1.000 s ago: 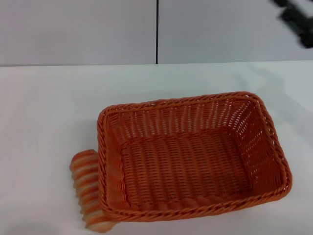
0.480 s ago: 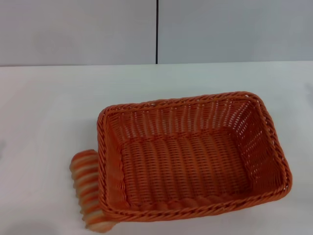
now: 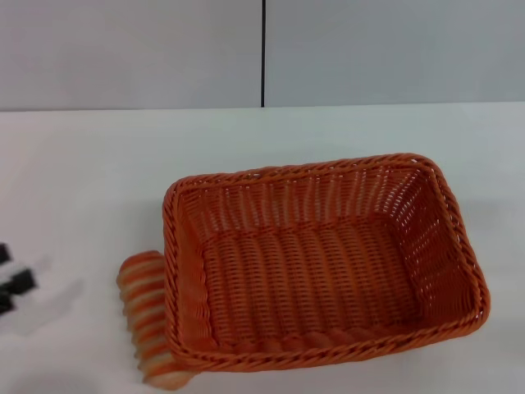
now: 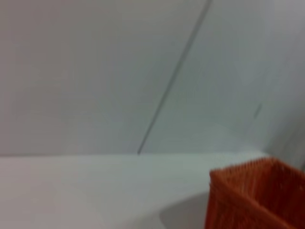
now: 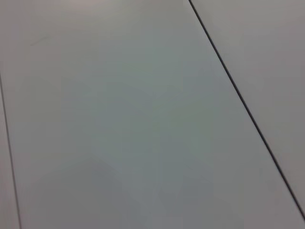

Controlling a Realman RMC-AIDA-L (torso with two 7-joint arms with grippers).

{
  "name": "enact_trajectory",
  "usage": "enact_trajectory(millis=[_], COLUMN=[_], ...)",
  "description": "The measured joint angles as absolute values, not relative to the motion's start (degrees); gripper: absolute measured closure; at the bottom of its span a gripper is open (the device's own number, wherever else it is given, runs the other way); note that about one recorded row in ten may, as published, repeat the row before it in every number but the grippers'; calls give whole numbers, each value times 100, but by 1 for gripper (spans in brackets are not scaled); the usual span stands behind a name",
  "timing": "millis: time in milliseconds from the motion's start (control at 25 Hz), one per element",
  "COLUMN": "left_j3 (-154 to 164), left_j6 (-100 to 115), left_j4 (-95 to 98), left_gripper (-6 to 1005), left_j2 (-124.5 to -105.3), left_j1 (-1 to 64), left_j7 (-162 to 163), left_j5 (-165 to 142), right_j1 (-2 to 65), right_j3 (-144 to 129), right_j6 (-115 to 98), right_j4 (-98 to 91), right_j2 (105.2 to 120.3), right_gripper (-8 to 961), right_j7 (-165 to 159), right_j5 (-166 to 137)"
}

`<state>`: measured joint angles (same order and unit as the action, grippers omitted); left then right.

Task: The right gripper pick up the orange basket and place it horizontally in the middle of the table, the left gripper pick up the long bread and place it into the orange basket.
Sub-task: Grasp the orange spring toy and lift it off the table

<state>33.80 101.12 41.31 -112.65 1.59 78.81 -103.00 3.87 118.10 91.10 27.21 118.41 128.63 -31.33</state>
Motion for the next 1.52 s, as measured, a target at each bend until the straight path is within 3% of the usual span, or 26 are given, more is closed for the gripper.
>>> enact_trajectory(millis=[40,80,120,320,1520], left_j3=[3380,3371,3370,3368,3454], left_j6=[10112,9958,9911,9851,9431], left_j4=[4131,4399,4490,4812,3663], left_gripper=[268,268,267,267,264], left_j2=[-11265,-11480,-11553,-11738,-11830], left_j1=[159,259,289,398,793], left_j7=[7881,7877,7873,7873,7000], left_j5=[-10300,-10685,-10808,-11188,-11622], right_j1=[366,347,332,314,131], right_j3=[11826,11846,11863,11977,12270], right_j6=[9111,9114,9117,9132,9711], right_j4=[2716,2712,2707,2490,2195], right_j2=[11841,11840,11841,11849,11865], right_gripper=[437,437,437,438,437], right_j7=[12889,12913,12943,13268,13499], right_j5=[-3133,-3133,-3133,-3133,-3090])
